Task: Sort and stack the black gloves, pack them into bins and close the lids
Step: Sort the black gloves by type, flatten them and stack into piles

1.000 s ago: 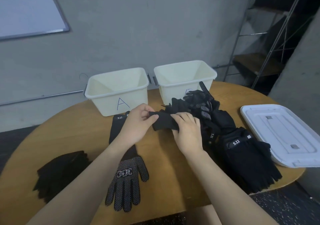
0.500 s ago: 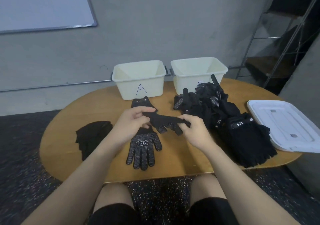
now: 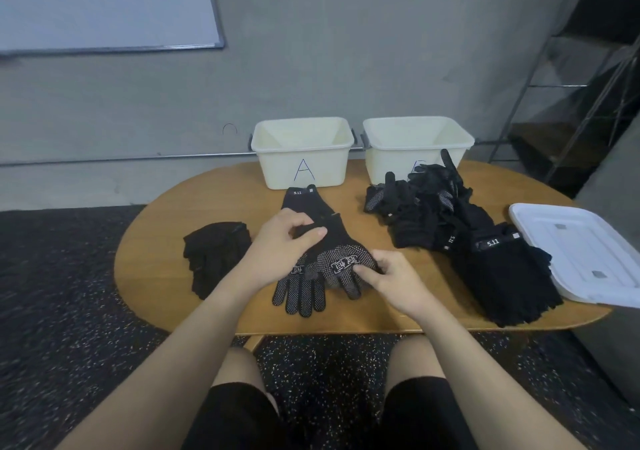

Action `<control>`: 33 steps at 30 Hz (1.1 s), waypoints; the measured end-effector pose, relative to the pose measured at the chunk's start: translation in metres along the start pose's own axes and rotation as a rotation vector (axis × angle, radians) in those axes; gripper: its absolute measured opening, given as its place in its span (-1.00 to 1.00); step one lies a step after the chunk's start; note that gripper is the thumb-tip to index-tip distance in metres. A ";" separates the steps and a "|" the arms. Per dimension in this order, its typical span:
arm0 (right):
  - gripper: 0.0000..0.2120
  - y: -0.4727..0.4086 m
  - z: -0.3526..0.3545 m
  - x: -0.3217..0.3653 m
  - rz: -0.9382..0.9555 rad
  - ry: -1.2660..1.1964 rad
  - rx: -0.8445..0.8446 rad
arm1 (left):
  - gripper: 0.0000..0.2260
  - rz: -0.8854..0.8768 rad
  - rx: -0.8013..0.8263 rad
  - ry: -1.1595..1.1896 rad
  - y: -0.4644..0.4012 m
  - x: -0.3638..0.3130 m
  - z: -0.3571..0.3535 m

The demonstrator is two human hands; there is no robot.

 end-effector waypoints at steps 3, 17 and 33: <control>-0.91 0.012 0.011 0.017 0.069 0.175 -0.242 | -0.80 -0.011 0.015 0.099 0.005 0.001 -0.003; -0.81 0.028 0.001 0.077 0.288 0.050 -0.429 | -0.74 -0.042 0.040 0.289 0.005 -0.011 -0.010; -0.82 0.009 -0.002 0.060 0.110 -0.284 -0.262 | -0.87 0.233 0.044 0.492 0.019 0.068 -0.006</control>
Point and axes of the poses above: each hand's wrist, its own y-axis away from the middle knuckle, its own z-axis out of the back of the hand, x = y × z, the point moved 9 cm from there along -y, towards the middle knuckle, and after that the axes turned 8 degrees about y, right-handed, at the moved point
